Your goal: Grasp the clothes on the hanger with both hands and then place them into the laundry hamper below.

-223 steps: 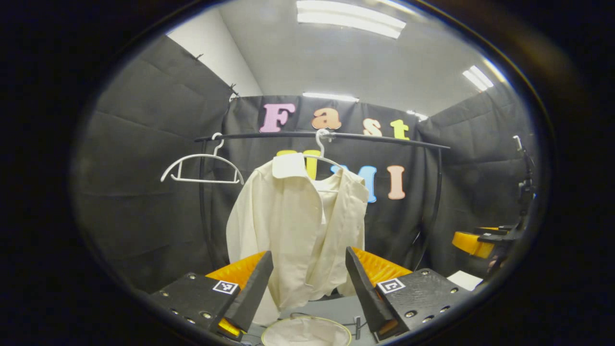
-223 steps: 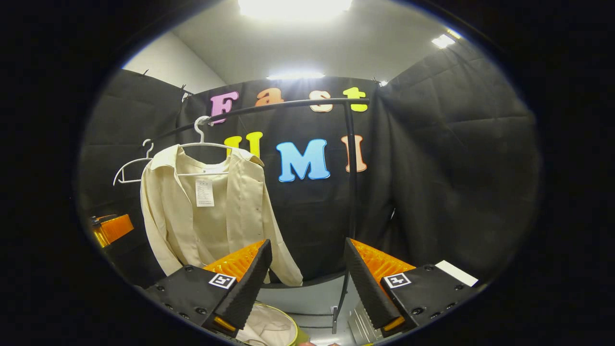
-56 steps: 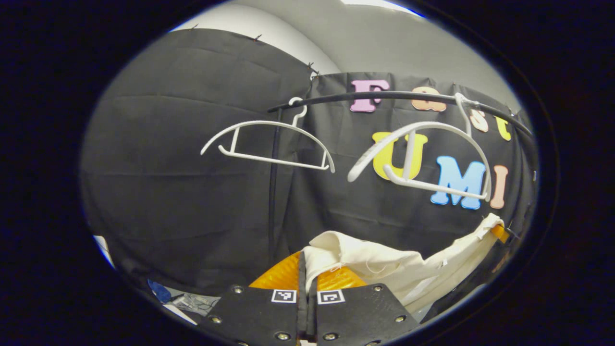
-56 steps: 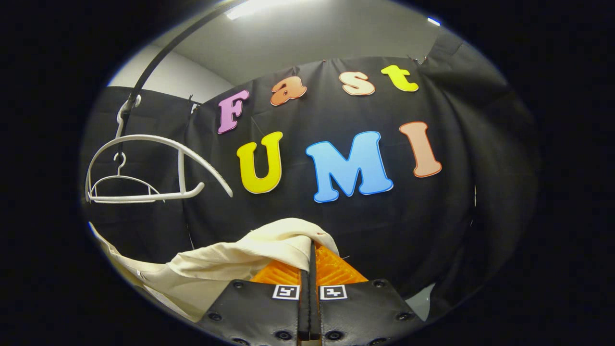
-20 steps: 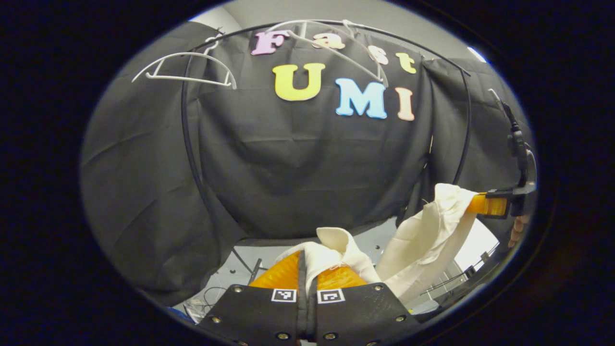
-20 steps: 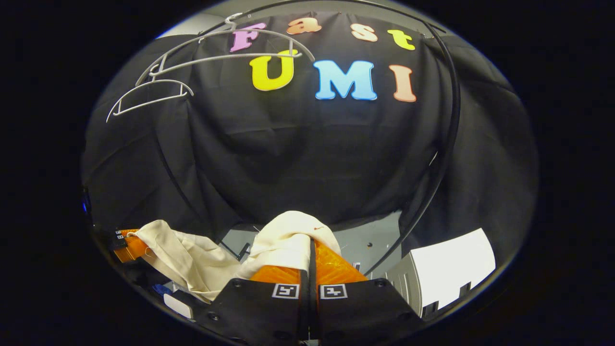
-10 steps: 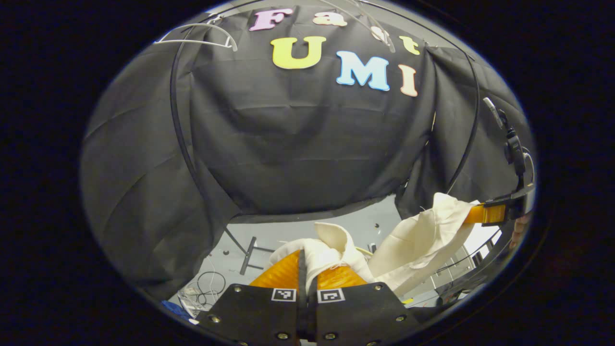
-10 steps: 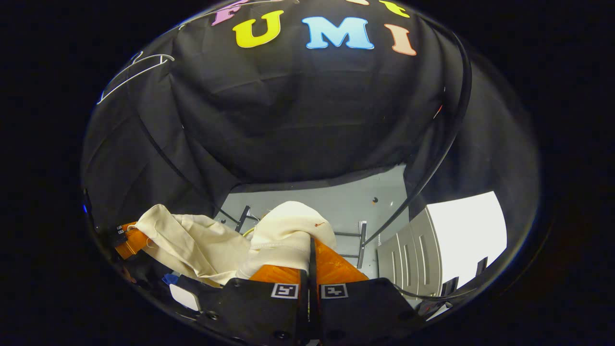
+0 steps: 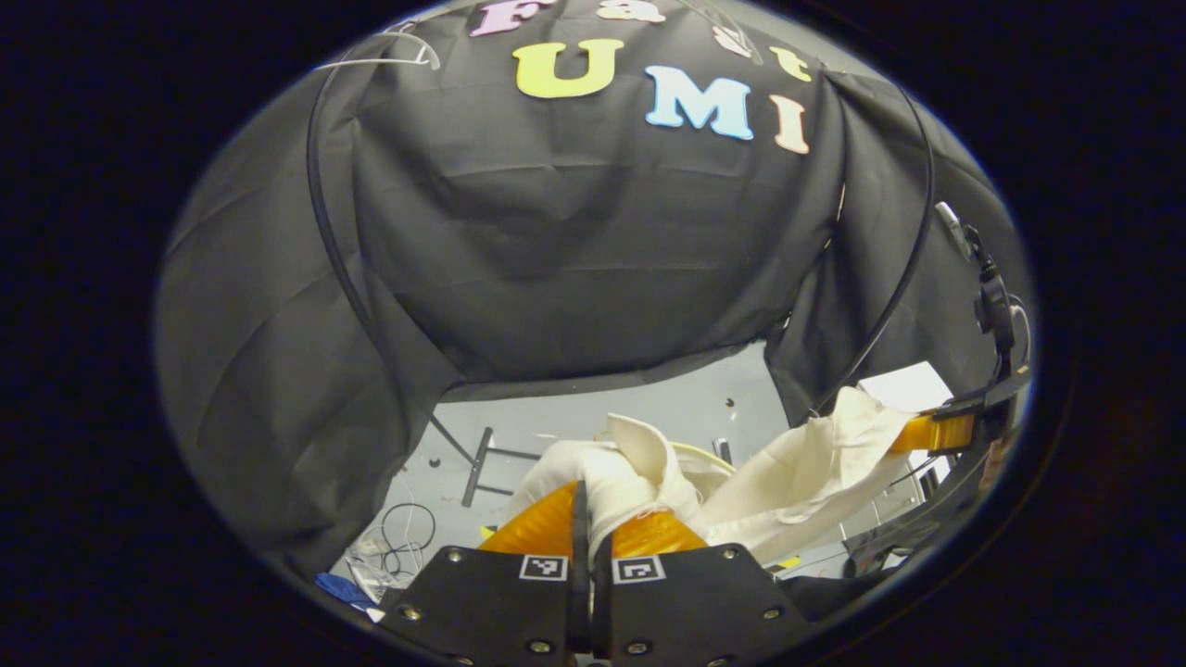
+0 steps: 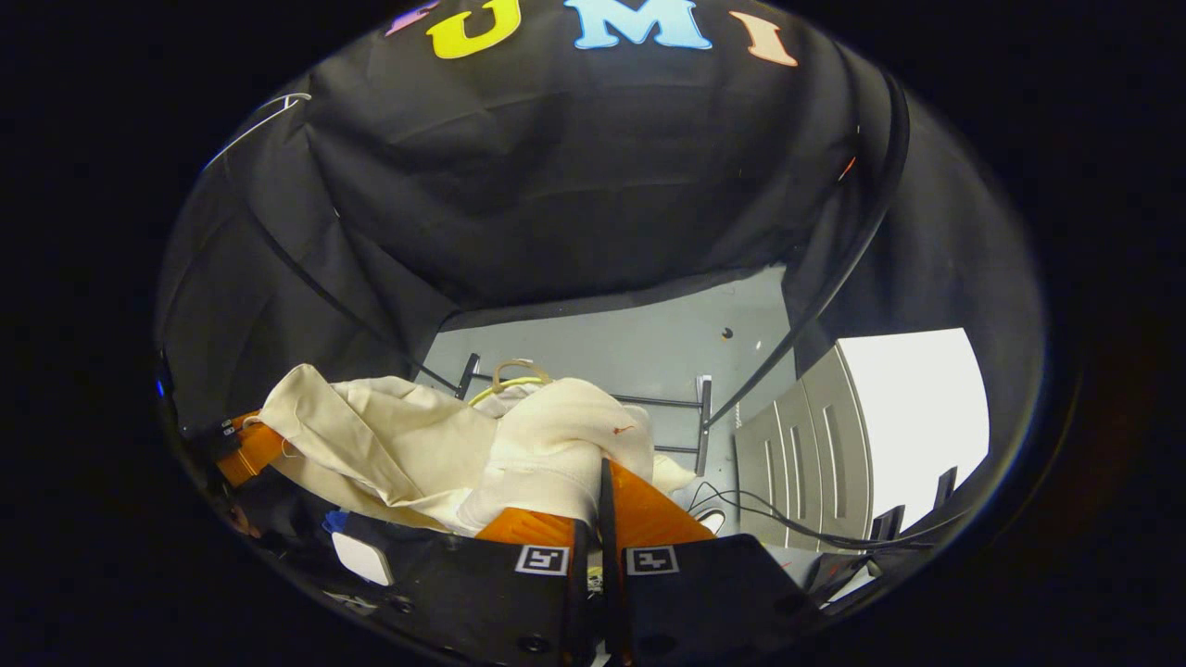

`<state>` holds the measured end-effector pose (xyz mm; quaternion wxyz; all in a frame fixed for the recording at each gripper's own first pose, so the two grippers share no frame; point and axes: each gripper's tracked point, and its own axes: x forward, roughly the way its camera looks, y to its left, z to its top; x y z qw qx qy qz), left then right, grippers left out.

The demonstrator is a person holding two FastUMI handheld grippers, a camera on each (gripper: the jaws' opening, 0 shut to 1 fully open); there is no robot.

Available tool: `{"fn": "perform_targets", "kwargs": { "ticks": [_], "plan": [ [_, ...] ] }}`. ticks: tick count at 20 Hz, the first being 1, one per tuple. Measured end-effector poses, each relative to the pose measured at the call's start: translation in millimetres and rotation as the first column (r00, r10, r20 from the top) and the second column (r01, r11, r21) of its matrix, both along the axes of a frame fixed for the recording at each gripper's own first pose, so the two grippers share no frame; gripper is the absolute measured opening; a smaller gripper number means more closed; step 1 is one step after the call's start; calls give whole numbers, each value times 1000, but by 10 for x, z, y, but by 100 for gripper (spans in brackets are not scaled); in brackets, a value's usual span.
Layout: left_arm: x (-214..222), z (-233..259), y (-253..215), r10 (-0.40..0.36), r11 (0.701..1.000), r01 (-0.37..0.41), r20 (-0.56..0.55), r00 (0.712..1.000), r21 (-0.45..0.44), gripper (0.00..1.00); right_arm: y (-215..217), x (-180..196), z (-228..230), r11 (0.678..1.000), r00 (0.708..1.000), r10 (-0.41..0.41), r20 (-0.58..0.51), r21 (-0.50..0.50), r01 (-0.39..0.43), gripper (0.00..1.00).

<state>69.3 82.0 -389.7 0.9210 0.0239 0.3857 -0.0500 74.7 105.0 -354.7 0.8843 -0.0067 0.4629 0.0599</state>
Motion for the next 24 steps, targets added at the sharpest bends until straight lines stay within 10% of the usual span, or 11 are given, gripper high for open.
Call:
{"fn": "perform_targets", "kwargs": {
  "ticks": [5,7,10,11,18,24],
  "plan": [
    [-17,-178,-39,8,1000,-8,-78,997,-4,3,28,-109,-106,1000,998,11,-69,20,-10,13],
    [-109,-151,-61,9,999,-14,-94,996,-52,9,80,-170,-115,998,997,15,-81,66,-10,44],
    [-316,-258,-23,23,997,-30,-100,995,-64,73,41,-212,-15,998,998,22,-61,68,-18,98],
    [-383,-261,39,38,998,-43,-108,993,-45,94,-2,-251,16,998,998,26,-50,60,-23,94],
    [-831,-163,-19,130,985,-143,-131,983,-97,96,-260,-234,402,1000,996,-19,90,22,17,98],
    [-481,894,-286,-89,996,87,106,990,23,94,-550,37,1415,995,914,-59,402,-47,85,98]
  ]
}}
